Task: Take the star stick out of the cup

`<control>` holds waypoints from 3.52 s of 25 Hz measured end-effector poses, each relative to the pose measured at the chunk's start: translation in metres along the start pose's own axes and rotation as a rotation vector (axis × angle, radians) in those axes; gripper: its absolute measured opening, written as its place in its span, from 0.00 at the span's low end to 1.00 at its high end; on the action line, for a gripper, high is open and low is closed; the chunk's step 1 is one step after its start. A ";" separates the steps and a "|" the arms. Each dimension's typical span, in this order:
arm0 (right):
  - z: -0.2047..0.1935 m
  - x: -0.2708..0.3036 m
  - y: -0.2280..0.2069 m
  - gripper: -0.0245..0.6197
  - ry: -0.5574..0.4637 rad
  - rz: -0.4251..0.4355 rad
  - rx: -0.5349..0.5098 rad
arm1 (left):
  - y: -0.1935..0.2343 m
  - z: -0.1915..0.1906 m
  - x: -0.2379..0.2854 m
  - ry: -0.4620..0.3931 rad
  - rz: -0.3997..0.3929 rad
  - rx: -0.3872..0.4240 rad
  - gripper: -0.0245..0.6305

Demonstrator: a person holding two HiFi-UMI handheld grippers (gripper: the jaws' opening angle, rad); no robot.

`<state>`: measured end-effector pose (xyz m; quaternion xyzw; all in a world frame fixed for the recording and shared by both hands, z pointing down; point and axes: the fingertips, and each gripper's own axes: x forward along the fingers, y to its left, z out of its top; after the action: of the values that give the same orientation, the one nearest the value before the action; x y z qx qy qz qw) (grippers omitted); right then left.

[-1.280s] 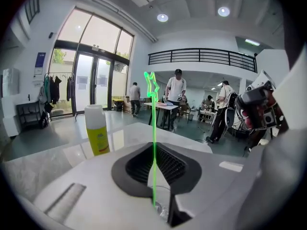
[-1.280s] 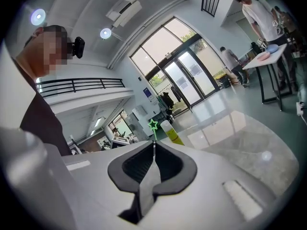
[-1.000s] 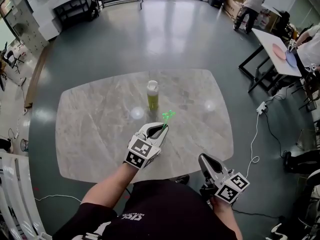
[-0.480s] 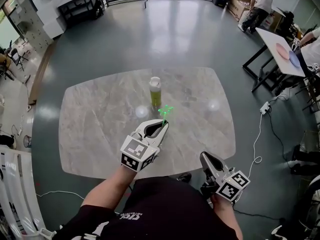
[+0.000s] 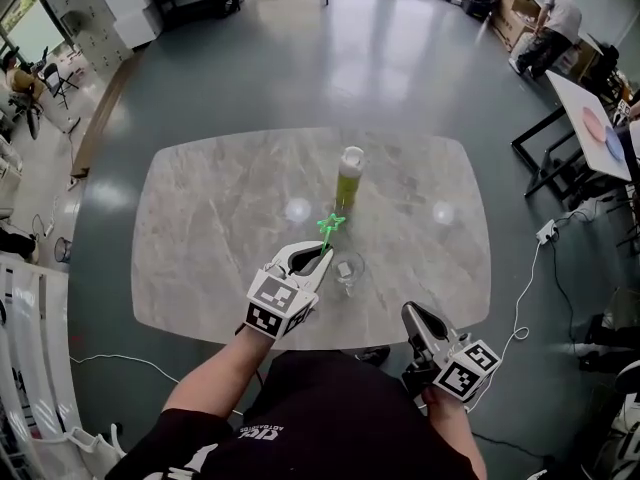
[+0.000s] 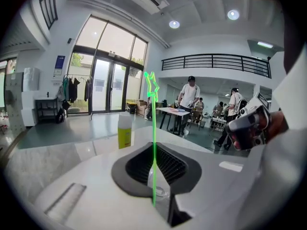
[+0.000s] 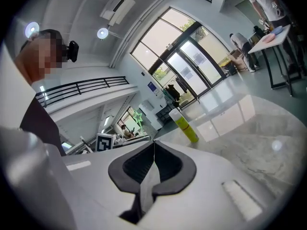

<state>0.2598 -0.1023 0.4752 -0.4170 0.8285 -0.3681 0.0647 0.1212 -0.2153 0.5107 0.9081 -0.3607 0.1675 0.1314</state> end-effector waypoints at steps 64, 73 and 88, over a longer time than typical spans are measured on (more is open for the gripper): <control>-0.021 0.021 0.009 0.06 0.009 -0.154 -0.002 | 0.064 -0.148 0.068 0.296 -0.077 -0.034 0.19; -0.013 0.023 0.029 0.06 0.059 0.015 -0.084 | 0.044 -0.073 -0.002 0.081 0.076 -0.022 0.15; -0.034 -0.034 0.090 0.06 0.153 0.300 -0.269 | -0.098 -0.016 -0.104 -0.111 0.194 -0.093 0.12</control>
<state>0.2095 -0.0244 0.4329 -0.2647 0.9254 -0.2712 -0.0005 0.1148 -0.0765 0.4724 0.8697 -0.4611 0.1120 0.1363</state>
